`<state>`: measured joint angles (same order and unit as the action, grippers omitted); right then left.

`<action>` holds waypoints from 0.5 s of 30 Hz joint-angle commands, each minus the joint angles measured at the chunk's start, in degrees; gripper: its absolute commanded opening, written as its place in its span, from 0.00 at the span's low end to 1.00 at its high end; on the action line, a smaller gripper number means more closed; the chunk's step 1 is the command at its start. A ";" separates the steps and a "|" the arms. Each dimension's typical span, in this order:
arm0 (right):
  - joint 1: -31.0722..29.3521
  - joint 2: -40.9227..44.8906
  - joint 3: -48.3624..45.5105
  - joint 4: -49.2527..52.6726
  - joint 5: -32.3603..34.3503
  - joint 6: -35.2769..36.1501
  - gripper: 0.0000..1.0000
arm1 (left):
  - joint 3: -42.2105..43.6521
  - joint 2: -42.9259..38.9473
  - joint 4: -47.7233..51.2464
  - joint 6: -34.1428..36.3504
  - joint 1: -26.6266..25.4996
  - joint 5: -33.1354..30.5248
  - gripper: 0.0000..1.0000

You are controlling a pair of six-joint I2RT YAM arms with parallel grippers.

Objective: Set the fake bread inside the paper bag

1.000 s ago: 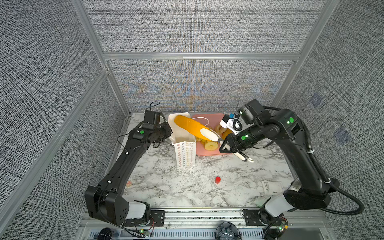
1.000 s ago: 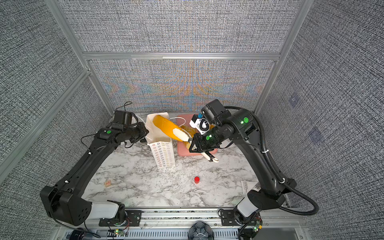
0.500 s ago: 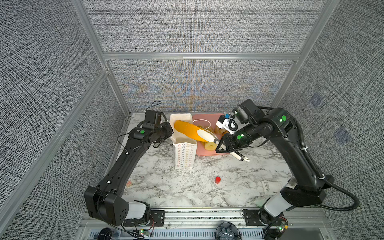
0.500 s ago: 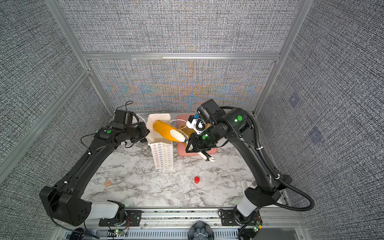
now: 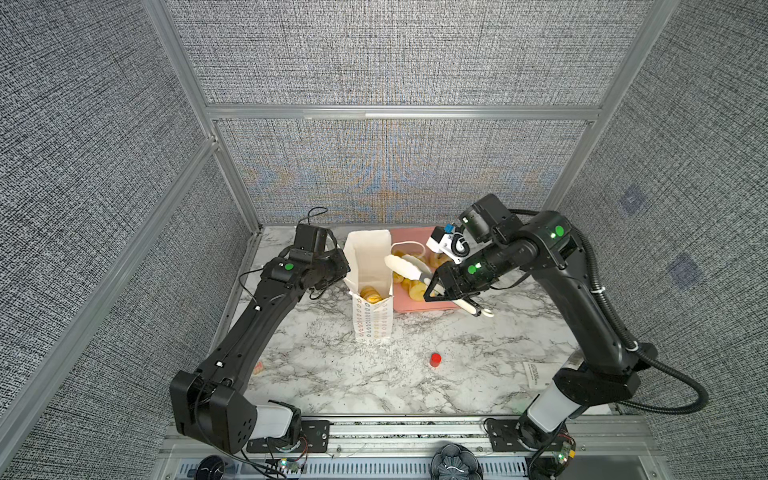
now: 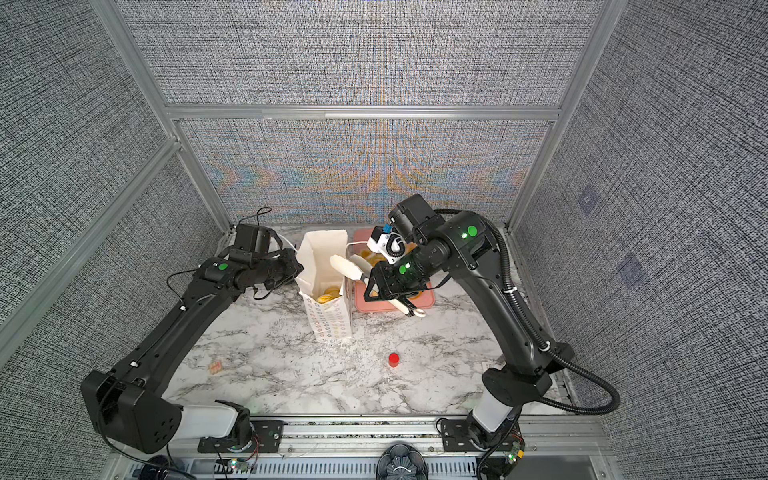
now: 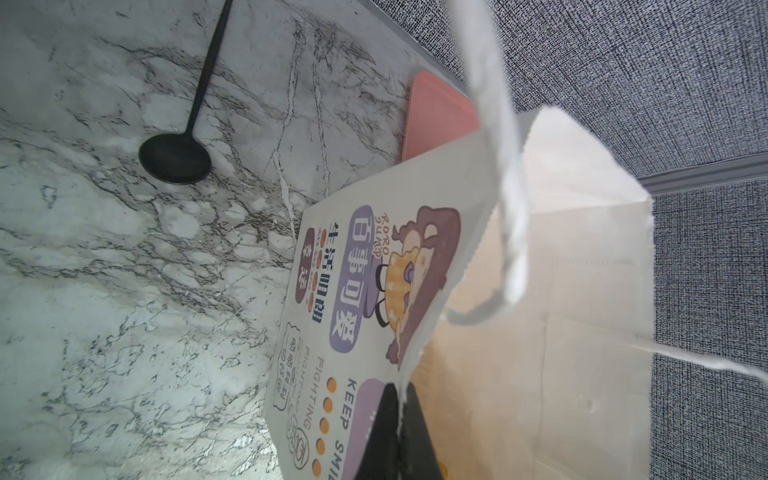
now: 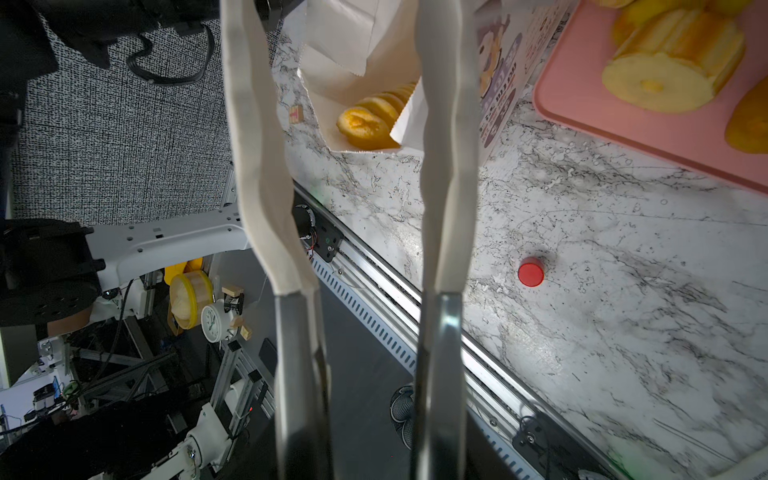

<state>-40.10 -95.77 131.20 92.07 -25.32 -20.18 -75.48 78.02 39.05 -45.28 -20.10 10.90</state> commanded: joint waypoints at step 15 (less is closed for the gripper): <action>14.03 4.04 -2.52 -3.68 1.87 -2.72 0.43 | -1.74 -1.32 2.58 0.58 0.01 -1.42 0.46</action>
<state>-28.93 -93.06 130.96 91.13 -22.76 -22.44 -76.42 77.01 40.47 -45.43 -20.10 10.44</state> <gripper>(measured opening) 0.430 0.454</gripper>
